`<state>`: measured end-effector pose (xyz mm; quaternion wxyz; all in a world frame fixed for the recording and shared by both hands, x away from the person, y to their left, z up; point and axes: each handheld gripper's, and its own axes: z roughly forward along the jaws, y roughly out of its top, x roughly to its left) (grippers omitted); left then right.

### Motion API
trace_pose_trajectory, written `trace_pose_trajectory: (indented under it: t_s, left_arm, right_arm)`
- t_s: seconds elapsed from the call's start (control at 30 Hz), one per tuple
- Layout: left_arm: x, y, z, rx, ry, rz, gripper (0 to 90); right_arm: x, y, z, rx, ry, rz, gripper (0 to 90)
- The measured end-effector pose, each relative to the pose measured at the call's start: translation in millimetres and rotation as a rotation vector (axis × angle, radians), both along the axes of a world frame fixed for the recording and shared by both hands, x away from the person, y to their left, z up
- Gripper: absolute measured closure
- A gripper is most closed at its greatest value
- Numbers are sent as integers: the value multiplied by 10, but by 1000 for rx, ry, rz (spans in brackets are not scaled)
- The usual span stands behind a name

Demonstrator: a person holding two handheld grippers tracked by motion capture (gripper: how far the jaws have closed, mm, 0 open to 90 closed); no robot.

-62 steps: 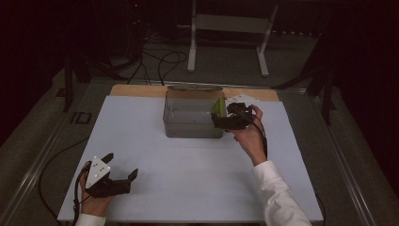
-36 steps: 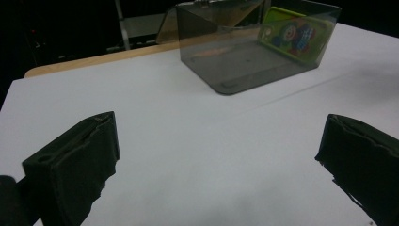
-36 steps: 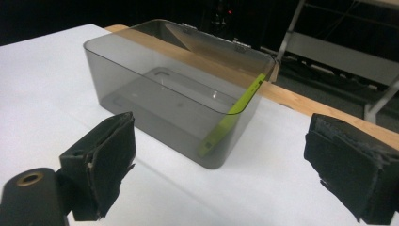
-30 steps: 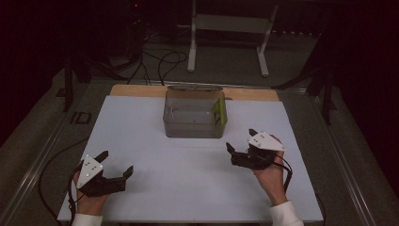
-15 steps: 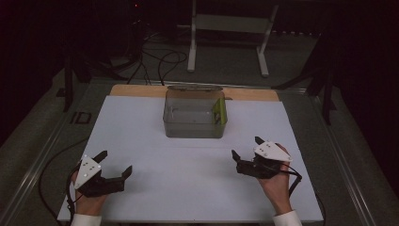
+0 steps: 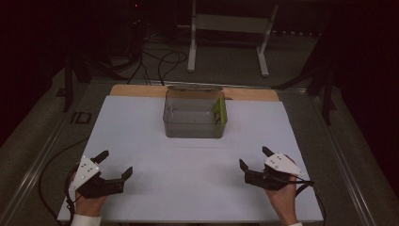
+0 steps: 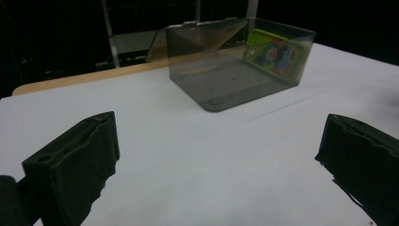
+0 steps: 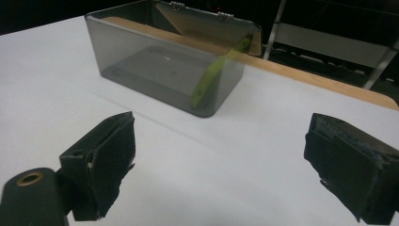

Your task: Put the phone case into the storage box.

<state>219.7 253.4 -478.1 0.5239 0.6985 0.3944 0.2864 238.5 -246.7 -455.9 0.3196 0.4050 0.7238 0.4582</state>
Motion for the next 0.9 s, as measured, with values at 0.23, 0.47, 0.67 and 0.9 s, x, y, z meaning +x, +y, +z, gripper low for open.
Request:
trace_pose_trajectory:
  t_s: [0.23,0.47,0.67,0.9]
  left_arm:
    - [-19,-6,-5,-6,-16,-28,0]
    - [-30,-13,-28,-2,-15,-31,0]
    - [-32,-37,-49,10,-11,-31,0]
    - [-36,-6,-59,3,-9,-14,0]
  right_arm:
    - [-95,-71,-109,25,5,-1,94]
    - [-168,-118,-212,47,17,-12,93]
    - [-248,-178,-233,57,6,-30,94]
    - [-282,-232,-251,68,3,-45,93]
